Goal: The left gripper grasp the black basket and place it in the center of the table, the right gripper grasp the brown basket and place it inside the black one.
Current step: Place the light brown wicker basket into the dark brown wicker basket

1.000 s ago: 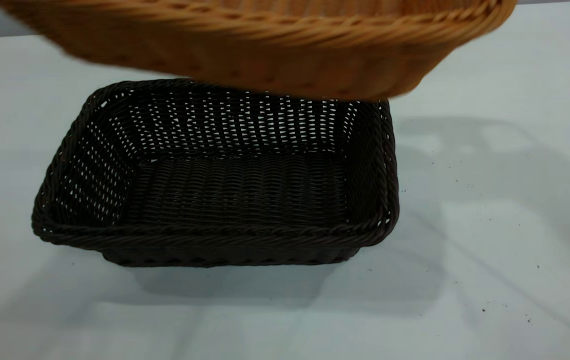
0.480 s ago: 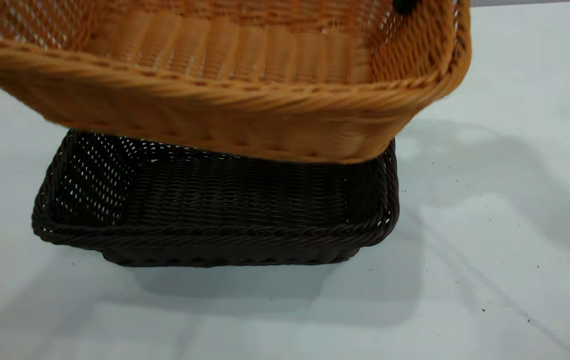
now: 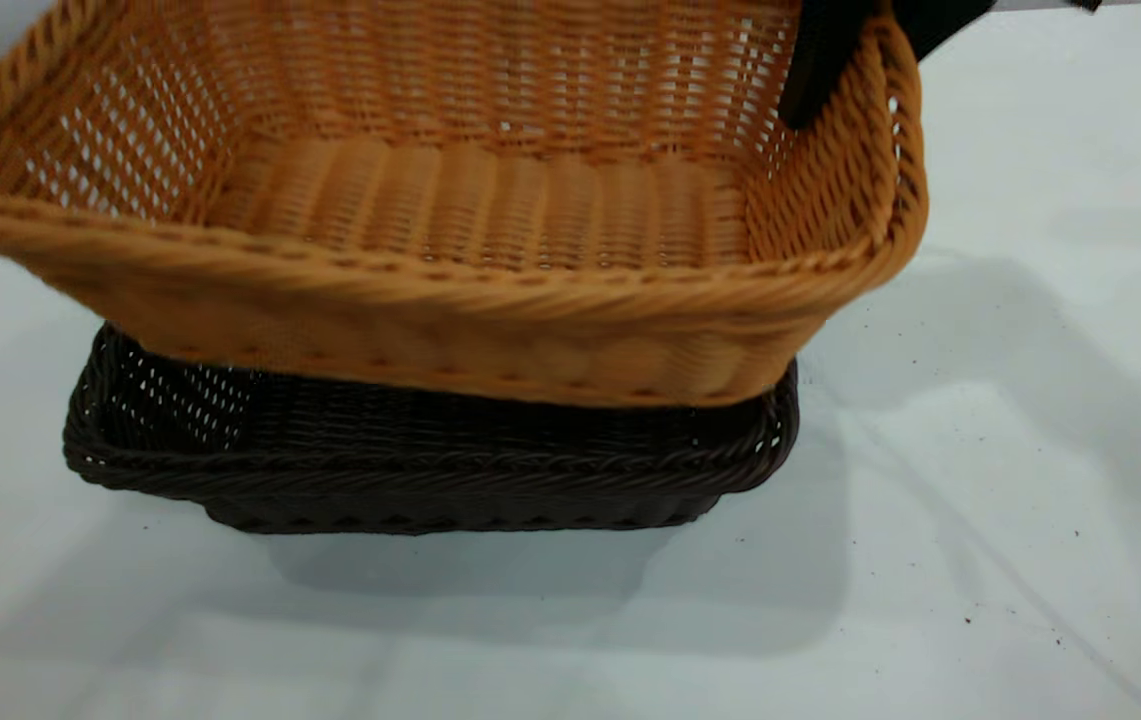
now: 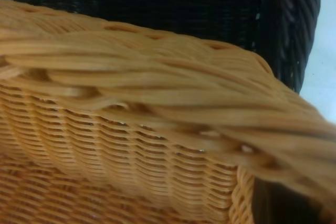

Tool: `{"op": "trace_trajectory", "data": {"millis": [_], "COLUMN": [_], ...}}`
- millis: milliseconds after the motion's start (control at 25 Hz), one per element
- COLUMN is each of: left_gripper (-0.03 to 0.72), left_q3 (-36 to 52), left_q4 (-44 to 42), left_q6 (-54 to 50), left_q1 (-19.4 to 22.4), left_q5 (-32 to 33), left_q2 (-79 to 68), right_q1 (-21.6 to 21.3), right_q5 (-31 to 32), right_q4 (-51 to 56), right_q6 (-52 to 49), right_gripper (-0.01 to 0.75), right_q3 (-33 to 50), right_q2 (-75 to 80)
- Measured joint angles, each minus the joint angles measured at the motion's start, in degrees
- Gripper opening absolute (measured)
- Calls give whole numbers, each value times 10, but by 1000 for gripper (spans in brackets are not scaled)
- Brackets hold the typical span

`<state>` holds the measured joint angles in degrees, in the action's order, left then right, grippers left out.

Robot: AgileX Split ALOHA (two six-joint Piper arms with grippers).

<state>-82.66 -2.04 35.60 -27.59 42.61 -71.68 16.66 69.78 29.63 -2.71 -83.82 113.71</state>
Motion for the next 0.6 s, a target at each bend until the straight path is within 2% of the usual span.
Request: {"op": "trace_trajectory", "data": {"millis": [600], "left_gripper": [-1], "left_q3": [0], "left_q4": [4], "left_q6": [0], "left_q1": [0], "left_q5": [0], "left_q2": [0], "right_q1": [0], "right_q5": [-17], "right_q4": [-2], "right_q6": [7], "right_gripper": [119], "right_q3": [0], "right_q2": [17]}}
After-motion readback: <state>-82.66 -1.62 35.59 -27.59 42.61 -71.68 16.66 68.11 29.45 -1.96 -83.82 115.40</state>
